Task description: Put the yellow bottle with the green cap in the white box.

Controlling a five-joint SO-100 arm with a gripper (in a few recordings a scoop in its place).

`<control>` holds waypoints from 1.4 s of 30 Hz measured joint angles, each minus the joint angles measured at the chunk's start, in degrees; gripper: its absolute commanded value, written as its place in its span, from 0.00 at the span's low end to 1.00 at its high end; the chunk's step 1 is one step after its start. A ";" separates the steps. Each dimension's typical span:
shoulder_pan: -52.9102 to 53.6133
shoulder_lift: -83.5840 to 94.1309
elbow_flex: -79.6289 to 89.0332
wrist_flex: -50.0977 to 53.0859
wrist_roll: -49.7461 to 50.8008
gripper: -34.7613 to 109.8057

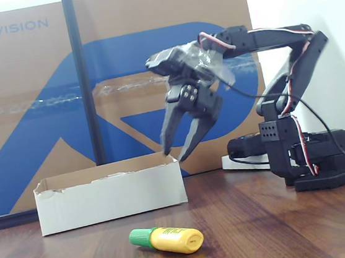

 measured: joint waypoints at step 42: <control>-7.82 -37.79 -21.09 -9.76 -3.25 0.41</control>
